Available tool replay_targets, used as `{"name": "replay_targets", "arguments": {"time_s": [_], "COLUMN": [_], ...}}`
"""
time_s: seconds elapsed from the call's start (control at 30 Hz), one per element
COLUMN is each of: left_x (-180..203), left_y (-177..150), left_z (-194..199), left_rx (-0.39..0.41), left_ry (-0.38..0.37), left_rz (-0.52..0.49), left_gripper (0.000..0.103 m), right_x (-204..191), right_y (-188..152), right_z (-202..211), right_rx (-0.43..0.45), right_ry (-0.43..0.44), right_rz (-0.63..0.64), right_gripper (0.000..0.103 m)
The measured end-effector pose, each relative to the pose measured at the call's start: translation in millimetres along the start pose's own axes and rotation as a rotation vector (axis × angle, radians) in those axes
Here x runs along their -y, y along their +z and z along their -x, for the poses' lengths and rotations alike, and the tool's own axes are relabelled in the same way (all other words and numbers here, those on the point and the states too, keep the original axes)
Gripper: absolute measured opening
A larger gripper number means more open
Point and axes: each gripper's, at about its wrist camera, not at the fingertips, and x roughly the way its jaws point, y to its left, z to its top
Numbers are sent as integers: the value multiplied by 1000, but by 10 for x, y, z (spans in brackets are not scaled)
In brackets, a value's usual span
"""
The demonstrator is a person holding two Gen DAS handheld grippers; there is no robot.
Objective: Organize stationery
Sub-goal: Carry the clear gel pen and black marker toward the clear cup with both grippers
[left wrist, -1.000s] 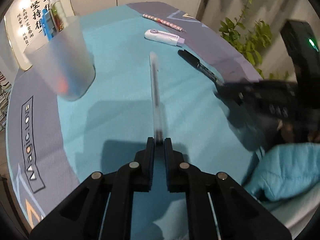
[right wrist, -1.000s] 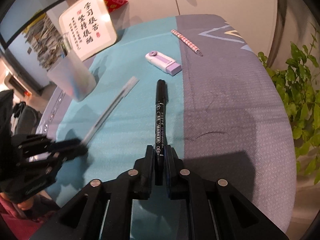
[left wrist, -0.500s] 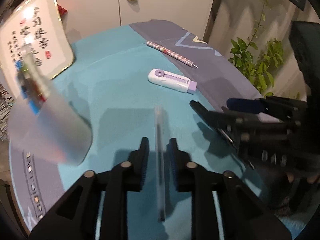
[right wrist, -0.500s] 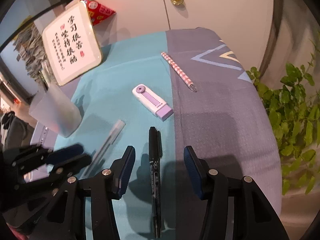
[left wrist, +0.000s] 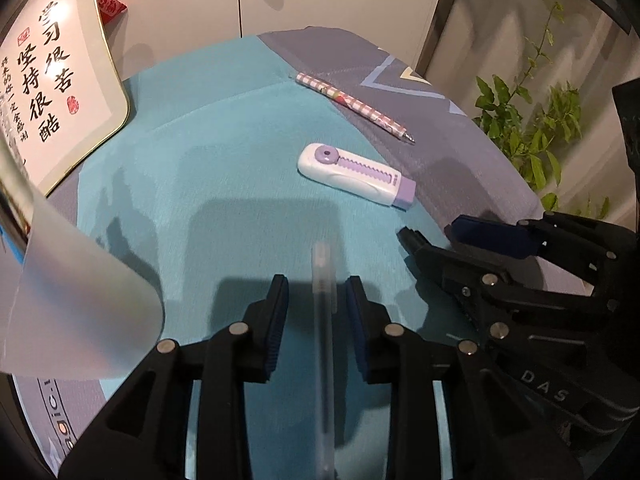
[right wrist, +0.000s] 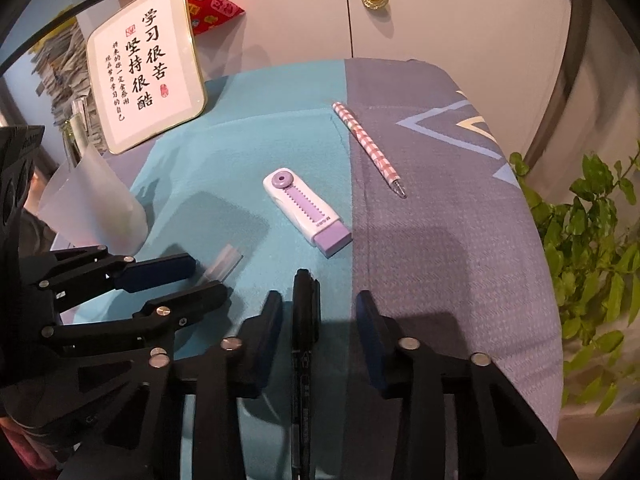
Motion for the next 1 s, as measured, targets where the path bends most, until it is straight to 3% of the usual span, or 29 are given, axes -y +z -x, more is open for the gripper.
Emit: {"name": "replay_targets", "arguments": {"time_s": [0.2,0.27,0.4,0.8,0.83,0.87,1.0], "left_x": [26,48,82,-45,-58,-70,-102], "left_y": [59,77,63,-82,-101,-119,-149], "left_z": [-44,-59,-40,722,771,818,941], "left_rx": [16,18,18,197,206,216,243], "left_ry": [28,50,50,8,7,7,9], "left_rz": [-17,-31,-54,-8,-4,0,15], "left_gripper": [24,10,10,10,10,10,10], "right_x": [42,34,20,-34,-53,-63,-61], "right_y": [8,5,-13,78,92,100,111], "right_z": [-70,-81,-70,-130,-141,-149,-52], "right_rx": [-19,-19,-22,-35,-34,-38,-8], "right_ry": [-6,-7,-7,-18,-17,-14,7], "right_rz": [-21,-21,-15,-5,3,10,-10], "right_gripper": [36,36,36,36,21,16,15]}}
